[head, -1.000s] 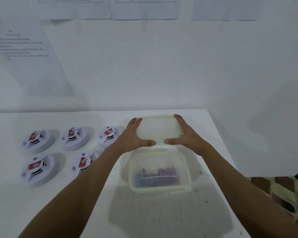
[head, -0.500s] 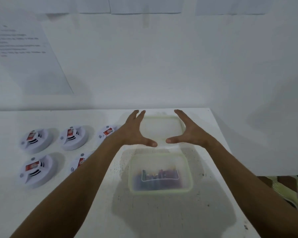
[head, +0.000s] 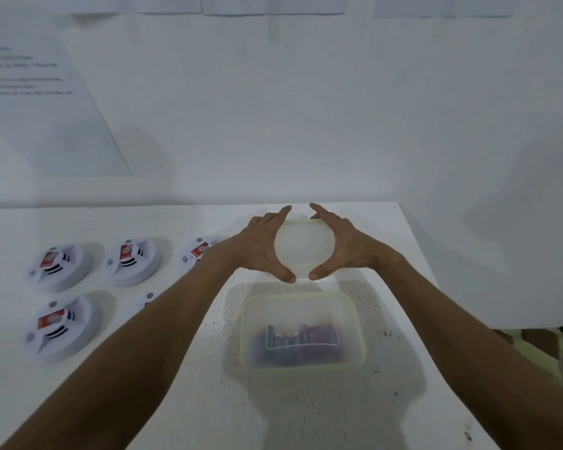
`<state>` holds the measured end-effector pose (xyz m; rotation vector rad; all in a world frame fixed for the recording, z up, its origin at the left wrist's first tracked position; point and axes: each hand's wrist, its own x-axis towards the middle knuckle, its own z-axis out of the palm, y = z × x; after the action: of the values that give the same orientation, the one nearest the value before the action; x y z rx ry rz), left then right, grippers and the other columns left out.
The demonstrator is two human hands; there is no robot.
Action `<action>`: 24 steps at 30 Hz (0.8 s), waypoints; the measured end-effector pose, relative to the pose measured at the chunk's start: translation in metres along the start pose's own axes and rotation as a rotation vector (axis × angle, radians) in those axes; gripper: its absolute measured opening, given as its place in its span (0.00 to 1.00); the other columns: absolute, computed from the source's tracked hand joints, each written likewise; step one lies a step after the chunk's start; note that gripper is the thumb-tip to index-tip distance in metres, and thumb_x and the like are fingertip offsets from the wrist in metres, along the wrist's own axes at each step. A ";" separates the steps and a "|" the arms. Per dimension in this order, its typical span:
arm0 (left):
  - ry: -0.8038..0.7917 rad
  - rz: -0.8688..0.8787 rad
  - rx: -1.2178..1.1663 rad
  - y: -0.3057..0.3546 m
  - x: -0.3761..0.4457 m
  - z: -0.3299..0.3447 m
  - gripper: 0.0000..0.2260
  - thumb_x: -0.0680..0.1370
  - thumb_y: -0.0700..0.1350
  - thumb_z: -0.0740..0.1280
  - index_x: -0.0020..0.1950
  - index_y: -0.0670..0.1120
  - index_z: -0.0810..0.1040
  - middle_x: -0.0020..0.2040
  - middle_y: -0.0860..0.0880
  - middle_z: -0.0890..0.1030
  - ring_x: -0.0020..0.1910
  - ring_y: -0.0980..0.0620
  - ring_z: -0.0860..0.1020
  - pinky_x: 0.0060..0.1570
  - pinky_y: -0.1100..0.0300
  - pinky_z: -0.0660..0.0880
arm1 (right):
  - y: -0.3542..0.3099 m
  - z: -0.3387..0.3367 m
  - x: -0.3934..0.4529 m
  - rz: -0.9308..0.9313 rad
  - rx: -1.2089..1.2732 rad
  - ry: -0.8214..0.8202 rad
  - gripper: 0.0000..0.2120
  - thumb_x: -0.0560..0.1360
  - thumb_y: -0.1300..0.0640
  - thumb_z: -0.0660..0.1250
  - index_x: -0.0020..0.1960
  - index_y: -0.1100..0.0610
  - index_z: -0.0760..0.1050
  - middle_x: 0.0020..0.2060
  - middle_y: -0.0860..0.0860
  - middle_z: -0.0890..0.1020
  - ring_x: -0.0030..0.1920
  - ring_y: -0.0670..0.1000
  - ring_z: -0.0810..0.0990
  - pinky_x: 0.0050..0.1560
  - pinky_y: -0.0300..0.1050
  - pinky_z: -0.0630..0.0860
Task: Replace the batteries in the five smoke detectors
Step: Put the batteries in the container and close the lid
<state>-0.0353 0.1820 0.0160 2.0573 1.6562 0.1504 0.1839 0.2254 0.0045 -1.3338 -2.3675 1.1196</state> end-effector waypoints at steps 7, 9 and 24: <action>0.049 0.000 -0.004 0.002 -0.001 0.005 0.58 0.58 0.60 0.76 0.77 0.55 0.42 0.72 0.50 0.61 0.69 0.45 0.59 0.67 0.44 0.64 | 0.000 0.003 -0.002 -0.018 0.003 0.044 0.64 0.55 0.47 0.84 0.79 0.43 0.47 0.64 0.43 0.66 0.68 0.52 0.63 0.72 0.58 0.64; 0.056 -0.003 -0.006 0.002 -0.001 0.006 0.57 0.58 0.60 0.75 0.77 0.56 0.43 0.70 0.51 0.63 0.67 0.45 0.60 0.66 0.44 0.65 | -0.001 0.002 -0.001 -0.018 -0.006 0.035 0.63 0.54 0.46 0.82 0.79 0.41 0.47 0.64 0.43 0.66 0.68 0.52 0.63 0.72 0.57 0.64; 0.091 0.026 -0.024 -0.001 0.000 0.009 0.58 0.59 0.62 0.77 0.78 0.56 0.41 0.73 0.49 0.60 0.72 0.45 0.56 0.69 0.47 0.60 | 0.002 0.002 -0.004 -0.033 0.019 0.053 0.64 0.55 0.47 0.83 0.79 0.42 0.45 0.73 0.46 0.59 0.73 0.51 0.59 0.74 0.54 0.63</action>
<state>-0.0333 0.1793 0.0077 2.0831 1.6728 0.2747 0.1866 0.2219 0.0021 -1.2973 -2.3270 1.0815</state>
